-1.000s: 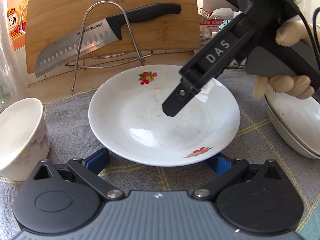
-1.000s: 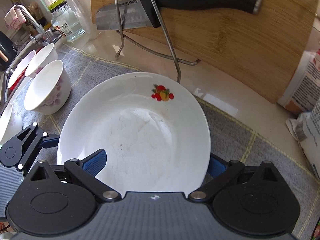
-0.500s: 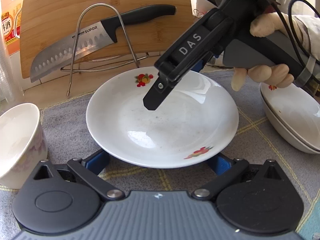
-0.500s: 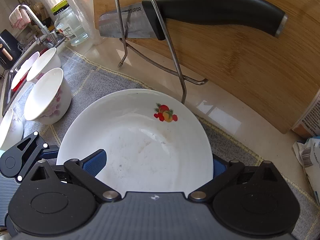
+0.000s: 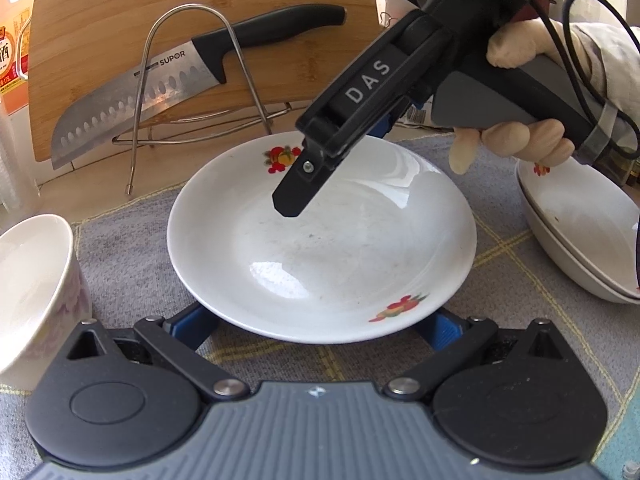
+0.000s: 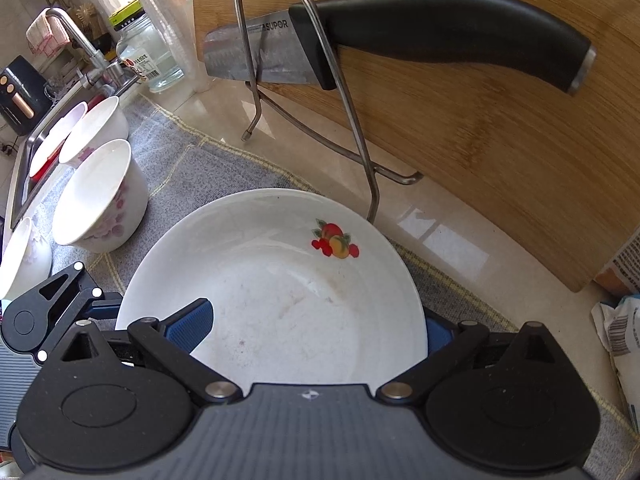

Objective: Organize plates and bowls
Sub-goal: 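Grip the plate rims with both tools and lift the plate, then carry the held plate with both tools toward the plate stack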

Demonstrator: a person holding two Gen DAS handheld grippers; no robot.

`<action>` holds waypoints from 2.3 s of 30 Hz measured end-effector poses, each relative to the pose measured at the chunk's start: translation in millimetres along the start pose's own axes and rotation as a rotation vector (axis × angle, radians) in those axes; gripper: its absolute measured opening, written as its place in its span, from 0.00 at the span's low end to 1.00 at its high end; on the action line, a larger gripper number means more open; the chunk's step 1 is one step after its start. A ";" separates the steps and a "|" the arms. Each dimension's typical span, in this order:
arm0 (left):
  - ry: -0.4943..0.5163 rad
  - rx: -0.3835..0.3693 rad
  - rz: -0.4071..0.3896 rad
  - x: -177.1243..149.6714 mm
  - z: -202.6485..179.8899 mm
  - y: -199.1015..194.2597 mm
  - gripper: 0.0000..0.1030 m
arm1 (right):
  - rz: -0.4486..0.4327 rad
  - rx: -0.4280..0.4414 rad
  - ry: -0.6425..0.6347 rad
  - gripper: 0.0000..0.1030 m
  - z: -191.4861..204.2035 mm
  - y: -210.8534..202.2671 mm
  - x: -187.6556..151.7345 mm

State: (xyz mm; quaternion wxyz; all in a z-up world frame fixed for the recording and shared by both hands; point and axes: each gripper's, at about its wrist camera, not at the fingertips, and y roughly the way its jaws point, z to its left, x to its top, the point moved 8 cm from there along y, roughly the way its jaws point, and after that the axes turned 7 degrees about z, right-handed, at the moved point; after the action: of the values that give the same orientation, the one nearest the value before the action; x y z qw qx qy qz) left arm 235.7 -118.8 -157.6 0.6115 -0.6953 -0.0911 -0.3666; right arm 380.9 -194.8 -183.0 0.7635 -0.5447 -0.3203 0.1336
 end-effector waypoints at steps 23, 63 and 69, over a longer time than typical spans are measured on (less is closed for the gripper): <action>0.041 -0.028 -0.001 0.9 0.0 -1.9 1.00 | 0.008 0.011 -0.012 1.00 0.9 -0.6 0.4; 0.070 -0.019 0.012 -2.1 -6.2 -9.9 0.99 | 0.027 0.105 0.027 1.00 0.1 -5.5 -1.1; 0.078 -0.021 0.018 -1.4 -6.8 -11.4 0.99 | 0.030 0.103 0.029 1.00 4.3 -7.5 -6.3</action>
State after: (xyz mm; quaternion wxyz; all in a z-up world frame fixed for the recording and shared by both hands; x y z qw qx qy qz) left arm 225.4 -121.9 -149.6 0.6104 -0.6877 -0.0569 -0.3889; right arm 372.3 -197.8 -177.4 0.7930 -0.5112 -0.2937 0.1534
